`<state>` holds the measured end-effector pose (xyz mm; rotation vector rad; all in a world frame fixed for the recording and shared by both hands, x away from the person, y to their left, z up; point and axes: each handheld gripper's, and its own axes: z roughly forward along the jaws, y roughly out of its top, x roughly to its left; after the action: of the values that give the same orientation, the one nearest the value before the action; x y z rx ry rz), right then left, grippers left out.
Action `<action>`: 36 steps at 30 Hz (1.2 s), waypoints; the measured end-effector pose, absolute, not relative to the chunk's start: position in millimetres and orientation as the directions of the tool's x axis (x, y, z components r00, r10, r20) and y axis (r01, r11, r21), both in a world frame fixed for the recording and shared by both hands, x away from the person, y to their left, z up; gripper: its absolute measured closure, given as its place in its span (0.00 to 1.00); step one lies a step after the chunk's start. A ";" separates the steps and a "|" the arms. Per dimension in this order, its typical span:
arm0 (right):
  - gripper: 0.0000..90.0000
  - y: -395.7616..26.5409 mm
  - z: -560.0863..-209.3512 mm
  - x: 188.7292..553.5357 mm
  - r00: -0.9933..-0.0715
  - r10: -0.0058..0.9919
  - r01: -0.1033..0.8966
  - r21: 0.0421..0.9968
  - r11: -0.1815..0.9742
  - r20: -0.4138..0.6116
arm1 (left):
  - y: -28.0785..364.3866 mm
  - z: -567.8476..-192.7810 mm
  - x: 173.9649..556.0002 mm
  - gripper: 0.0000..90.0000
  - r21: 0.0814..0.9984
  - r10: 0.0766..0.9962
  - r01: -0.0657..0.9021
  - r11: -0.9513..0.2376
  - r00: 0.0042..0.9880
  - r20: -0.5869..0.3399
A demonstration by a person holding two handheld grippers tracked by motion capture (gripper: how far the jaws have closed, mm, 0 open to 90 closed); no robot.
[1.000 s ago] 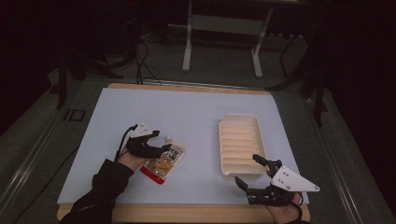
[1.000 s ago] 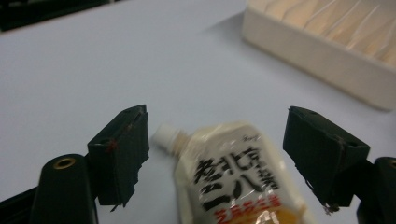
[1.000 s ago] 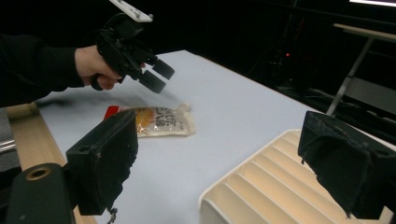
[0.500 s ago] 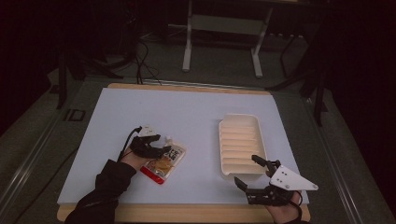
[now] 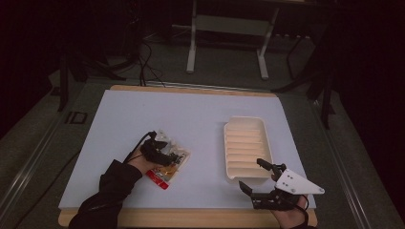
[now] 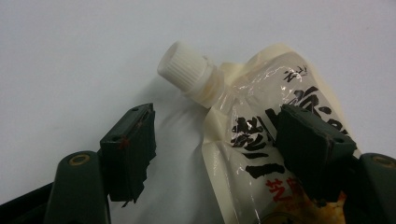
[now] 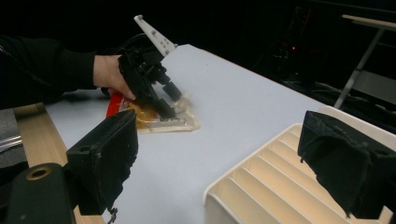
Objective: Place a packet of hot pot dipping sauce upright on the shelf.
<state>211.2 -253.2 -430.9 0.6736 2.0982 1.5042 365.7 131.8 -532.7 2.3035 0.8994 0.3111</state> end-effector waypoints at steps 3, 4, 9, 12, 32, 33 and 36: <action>0.13 -253.2 -430.8 211.2 -0.772 0.630 0.120 0.954 0.276 -0.086 | 129.4 -530.3 365.6 0.35 0.621 0.669 0.526 -0.581 0.743 -0.003; 0.13 -253.5 -430.7 211.2 -0.771 0.631 0.118 0.954 0.276 -0.088 | 128.1 -529.5 365.0 0.37 0.619 0.668 0.525 -0.584 0.745 -0.001; 0.14 -254.1 -430.8 211.7 -0.772 0.630 0.122 0.955 0.272 -0.080 | 122.9 -525.3 361.3 0.59 0.599 0.637 0.512 -0.615 0.771 -0.006; 0.14 -253.8 -430.7 211.5 -0.773 0.630 0.122 0.954 0.275 -0.082 | 117.4 -521.2 361.8 0.69 0.567 0.627 0.518 -0.640 0.779 -0.003; 0.12 -259.5 -429.5 213.2 -0.766 0.640 0.121 0.962 0.243 -0.065 | 131.1 -484.1 337.9 0.98 0.681 0.650 0.497 -0.538 0.759 -0.041; 0.12 -259.3 -429.8 213.6 -0.767 0.637 0.121 0.958 0.261 -0.077 | 131.3 -481.6 335.0 0.98 0.687 0.648 0.488 -0.538 0.761 -0.032; 0.13 -258.7 -431.5 213.6 -0.753 0.645 0.081 0.953 0.293 -0.134 | 131.3 -474.9 327.3 0.99 0.711 0.639 0.465 -0.527 0.768 -0.029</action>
<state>213.6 -258.7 -431.5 0.6459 2.0637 1.4766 327.3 131.3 -474.9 2.2243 0.8194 0.3050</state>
